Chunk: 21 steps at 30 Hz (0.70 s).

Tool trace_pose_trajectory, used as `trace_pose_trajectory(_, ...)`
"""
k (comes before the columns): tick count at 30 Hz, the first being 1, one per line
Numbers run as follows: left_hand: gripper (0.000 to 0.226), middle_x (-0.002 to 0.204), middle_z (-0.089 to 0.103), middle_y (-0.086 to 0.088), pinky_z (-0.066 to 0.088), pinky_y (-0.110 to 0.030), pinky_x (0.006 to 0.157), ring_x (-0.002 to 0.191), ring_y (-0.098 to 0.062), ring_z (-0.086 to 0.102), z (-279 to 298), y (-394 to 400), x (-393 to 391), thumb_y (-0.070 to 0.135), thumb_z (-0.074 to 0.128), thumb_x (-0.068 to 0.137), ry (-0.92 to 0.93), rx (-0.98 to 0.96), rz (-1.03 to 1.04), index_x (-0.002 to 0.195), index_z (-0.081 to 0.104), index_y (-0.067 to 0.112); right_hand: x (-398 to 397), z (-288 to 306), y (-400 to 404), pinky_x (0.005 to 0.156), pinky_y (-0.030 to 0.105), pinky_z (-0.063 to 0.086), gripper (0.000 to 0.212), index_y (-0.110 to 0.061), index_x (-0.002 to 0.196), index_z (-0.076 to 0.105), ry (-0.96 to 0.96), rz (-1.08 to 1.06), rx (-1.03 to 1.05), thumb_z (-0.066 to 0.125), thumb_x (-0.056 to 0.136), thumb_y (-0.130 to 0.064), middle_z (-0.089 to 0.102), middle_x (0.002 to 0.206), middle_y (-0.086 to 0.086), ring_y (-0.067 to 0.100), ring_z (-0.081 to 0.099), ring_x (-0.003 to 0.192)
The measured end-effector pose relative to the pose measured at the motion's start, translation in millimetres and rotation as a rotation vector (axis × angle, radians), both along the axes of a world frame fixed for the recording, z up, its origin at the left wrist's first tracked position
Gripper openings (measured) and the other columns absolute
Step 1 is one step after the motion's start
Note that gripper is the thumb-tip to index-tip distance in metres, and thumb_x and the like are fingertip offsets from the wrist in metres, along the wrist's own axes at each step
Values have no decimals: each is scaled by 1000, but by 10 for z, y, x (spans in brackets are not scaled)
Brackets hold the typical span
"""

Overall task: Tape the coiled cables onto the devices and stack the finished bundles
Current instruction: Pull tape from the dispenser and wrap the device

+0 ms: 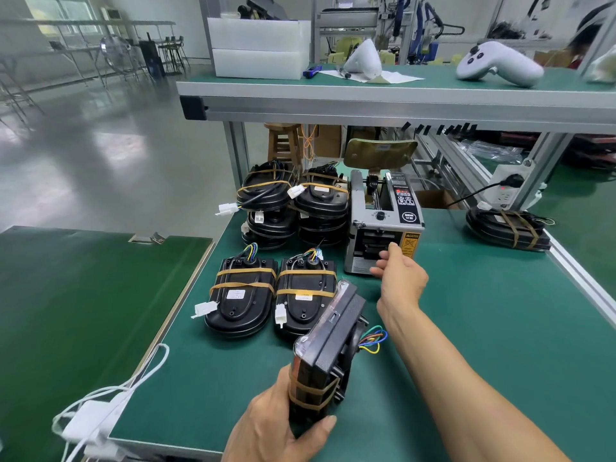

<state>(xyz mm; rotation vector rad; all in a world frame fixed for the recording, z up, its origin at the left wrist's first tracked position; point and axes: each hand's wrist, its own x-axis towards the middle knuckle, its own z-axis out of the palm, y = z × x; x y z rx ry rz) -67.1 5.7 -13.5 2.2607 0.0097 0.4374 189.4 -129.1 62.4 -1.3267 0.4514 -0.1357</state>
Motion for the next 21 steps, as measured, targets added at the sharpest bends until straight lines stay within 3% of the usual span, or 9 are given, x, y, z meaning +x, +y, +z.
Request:
trace_pose_trajectory(6, 98, 111, 66, 47, 47, 2, 83, 108, 9, 67, -4, 0, 2, 62, 81, 78, 4, -7, 1, 157, 24, 69, -116, -90, -121, 66, 29, 51, 33, -12, 74, 73, -68, 48, 63, 63, 101, -29, 67, 67, 1, 11, 56, 50)
trace_pose_trajectory(8, 97, 112, 68, 43, 47, 3, 83, 107, 10, 68, -9, 0, 7, 62, 80, 78, 12, -7, 1, 158, 25, 68, -109, -91, -141, 69, 29, 51, 28, -13, 75, 74, -84, 59, 45, 65, 100, -23, 67, 65, -2, 9, 56, 50)
trace_pose_trajectory(11, 100, 111, 62, 52, 44, 5, 82, 107, 13, 64, -9, -10, 13, 61, 80, 77, 11, 8, 10, 161, 25, 63, -69, -71, -138, 76, 28, 53, 20, -17, 78, 75, -104, 62, 6, 68, 97, -16, 68, 61, -9, 7, 58, 52)
trace_pose_trajectory(17, 101, 111, 61, 53, 47, 4, 81, 107, 12, 65, -19, 4, 7, 61, 82, 76, 0, 13, 22, 160, 26, 63, 23, -42, -77, 61, 13, 51, 13, -20, 92, 76, -123, 63, -13, 66, 99, -15, 76, 85, 0, 3, 60, 49)
trace_pose_trajectory(21, 100, 108, 63, 50, 49, 2, 81, 107, 9, 67, 13, -10, 0, 62, 80, 75, -19, 15, 21, 158, 24, 68, 79, -9, -35, 62, 15, 52, 14, -15, 98, 76, -98, 71, 8, 63, 98, -9, 75, 91, 3, 2, 59, 48)
